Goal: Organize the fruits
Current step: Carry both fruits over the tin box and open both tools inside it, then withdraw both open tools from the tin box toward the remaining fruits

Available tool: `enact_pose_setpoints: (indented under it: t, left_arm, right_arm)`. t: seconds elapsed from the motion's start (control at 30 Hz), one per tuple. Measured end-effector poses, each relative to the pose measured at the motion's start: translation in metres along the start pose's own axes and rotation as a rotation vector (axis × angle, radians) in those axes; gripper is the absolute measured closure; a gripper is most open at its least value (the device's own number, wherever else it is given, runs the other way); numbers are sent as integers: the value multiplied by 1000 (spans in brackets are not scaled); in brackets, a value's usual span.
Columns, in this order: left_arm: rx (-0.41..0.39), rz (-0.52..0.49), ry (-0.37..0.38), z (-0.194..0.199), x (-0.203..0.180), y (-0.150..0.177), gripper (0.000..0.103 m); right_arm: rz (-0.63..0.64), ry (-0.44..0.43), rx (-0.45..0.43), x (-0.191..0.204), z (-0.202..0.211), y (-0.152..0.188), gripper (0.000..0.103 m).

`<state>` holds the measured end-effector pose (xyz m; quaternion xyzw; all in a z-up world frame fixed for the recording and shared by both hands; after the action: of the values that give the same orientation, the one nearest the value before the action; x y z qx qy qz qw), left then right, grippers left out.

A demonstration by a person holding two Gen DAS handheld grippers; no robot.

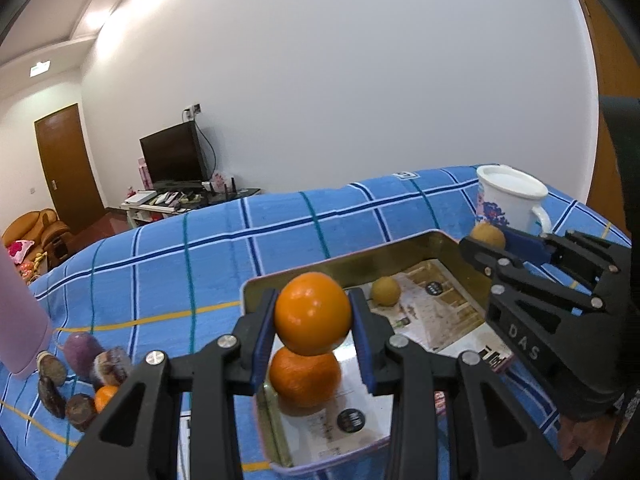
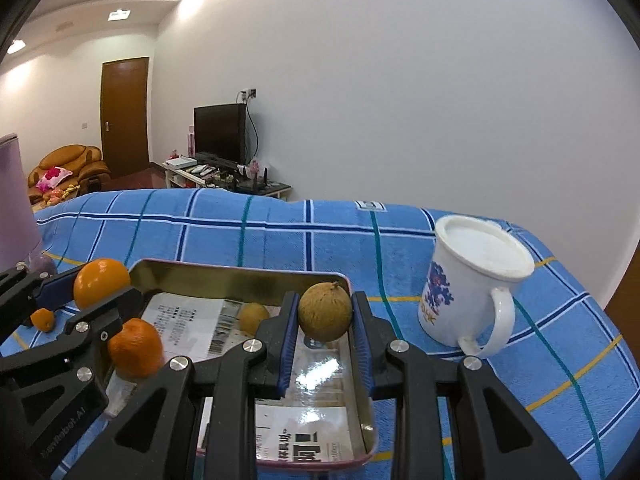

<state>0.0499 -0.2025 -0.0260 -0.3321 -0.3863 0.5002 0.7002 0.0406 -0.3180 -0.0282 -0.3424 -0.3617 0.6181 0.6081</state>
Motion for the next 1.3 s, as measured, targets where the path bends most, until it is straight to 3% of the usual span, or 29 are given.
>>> enact_pose_setpoints:
  t: [0.8, 0.93, 1.17, 1.3]
  left_arm:
    - [95, -16, 4, -23, -11, 10, 63]
    - [86, -12, -11, -21, -9, 9, 56]
    - [56, 51, -55, -16, 7, 6, 30]
    - [16, 83, -79, -9, 18, 4, 24]
  right_arm:
    - [-5, -104, 107, 9, -25, 13, 75]
    - [-1, -112, 110, 12, -25, 14, 75]
    - [-37, -113, 97, 7, -22, 14, 71]
    - [-50, -86, 64, 3, -16, 9, 47]
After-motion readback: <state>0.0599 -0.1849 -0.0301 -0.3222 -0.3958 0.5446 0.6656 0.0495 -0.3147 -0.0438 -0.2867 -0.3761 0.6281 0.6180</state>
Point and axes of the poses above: each gripper's, at about its wrist camera, not at the fingertips, and z roughly against the way its jaws point, x to its left, y to its underside, the point moved 8 cm from there along -z, roughly the way its jaws point, and after that the axes turned 13 degrees about -y, right-handed, at the moved point
